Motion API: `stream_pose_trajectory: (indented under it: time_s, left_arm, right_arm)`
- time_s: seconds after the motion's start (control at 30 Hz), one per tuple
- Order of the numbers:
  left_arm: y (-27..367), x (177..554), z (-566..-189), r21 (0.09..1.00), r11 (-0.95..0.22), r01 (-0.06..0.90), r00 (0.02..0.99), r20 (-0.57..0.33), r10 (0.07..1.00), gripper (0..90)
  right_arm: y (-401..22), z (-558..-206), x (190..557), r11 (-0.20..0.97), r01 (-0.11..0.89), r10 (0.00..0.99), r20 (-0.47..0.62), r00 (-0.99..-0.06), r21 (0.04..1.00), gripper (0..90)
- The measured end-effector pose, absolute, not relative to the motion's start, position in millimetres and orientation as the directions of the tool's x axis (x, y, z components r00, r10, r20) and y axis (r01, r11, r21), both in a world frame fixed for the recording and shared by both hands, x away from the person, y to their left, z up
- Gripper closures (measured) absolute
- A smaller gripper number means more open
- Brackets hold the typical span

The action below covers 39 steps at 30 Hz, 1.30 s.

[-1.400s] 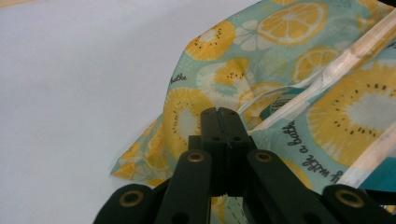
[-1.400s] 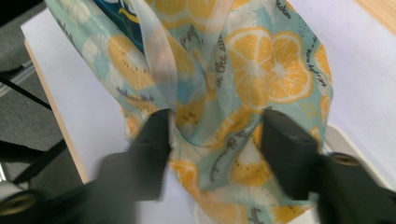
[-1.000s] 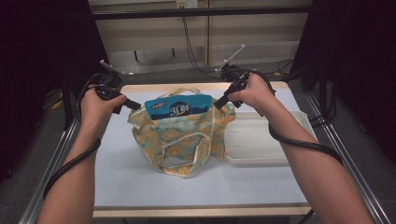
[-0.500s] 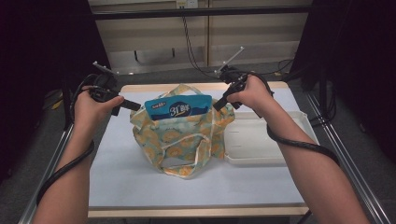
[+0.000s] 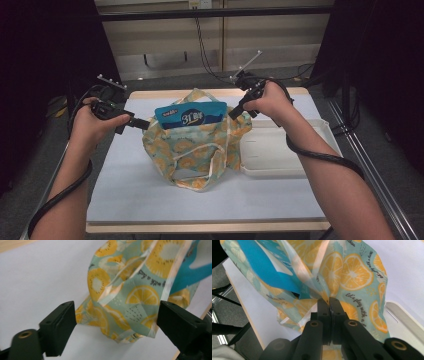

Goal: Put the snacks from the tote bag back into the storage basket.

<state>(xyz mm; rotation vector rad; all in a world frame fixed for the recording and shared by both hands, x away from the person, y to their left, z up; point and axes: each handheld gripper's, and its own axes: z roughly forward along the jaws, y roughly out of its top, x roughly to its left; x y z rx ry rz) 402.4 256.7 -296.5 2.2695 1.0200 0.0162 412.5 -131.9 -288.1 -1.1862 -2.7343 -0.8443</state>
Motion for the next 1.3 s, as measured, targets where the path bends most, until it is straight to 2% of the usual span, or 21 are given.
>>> stream_pose_trajectory:
  time_s: [0.37,0.53,0.7,0.8,0.83,0.87,0.93,0.97,1.07,1.3]
  left_arm:
    - [257.6,394.5,-307.3,0.553,-0.540,0.635,0.737,-0.221,0.639,11.3]
    - [256.3,392.8,-311.8,0.564,-0.523,0.639,0.734,-0.246,0.633,10.5]
    - [255.5,393.7,-313.9,0.565,-0.522,0.639,0.731,-0.234,0.641,10.8]
    - [254.2,394.4,-316.7,0.590,-0.491,0.641,0.726,-0.259,0.637,23.7]
    - [255.0,395.1,-317.3,0.587,-0.499,0.638,0.735,-0.272,0.621,32.0]
    - [255.2,395.4,-317.9,0.588,-0.497,0.639,0.737,-0.281,0.615,45.4]
    - [255.6,396.6,-318.6,0.602,-0.465,0.649,0.727,-0.312,0.612,58.9]
    - [255.9,397.1,-318.3,0.613,-0.444,0.653,0.722,-0.325,0.611,68.4]
    - [257.5,400.3,-316.8,0.629,-0.407,0.663,0.701,-0.329,0.632,82.8]
    - [257.6,412.4,-317.2,0.606,-0.370,0.704,0.645,-0.329,0.689,88.0]
  right_arm:
    - [-133.1,-289.4,411.3,0.559,0.687,0.662,0.249,-0.707,0.464,89.2]
    - [-133.6,-289.8,411.2,0.555,0.688,0.665,0.248,-0.705,0.467,89.3]
    - [-133.6,-290.1,411.1,0.555,0.688,0.667,0.244,-0.704,0.468,89.5]
    - [-133.2,-290.7,410.9,0.560,0.684,0.663,0.242,-0.708,0.468,89.5]
    - [-133.1,-290.9,410.7,0.559,0.684,0.663,0.242,-0.708,0.469,89.6]
    - [-133.2,-291.0,410.7,0.558,0.684,0.664,0.242,-0.708,0.471,89.6]
    - [-133.6,-291.6,411.0,0.556,0.684,0.667,0.239,-0.706,0.473,89.5]
    - [-133.8,-291.9,411.4,0.558,0.681,0.666,0.233,-0.708,0.473,89.6]
    - [-133.1,-293.5,412.5,0.549,0.686,0.671,0.239,-0.702,0.477,89.7]
    - [-130.4,-299.6,416.9,0.543,0.693,0.675,0.244,-0.696,0.474,89.7]
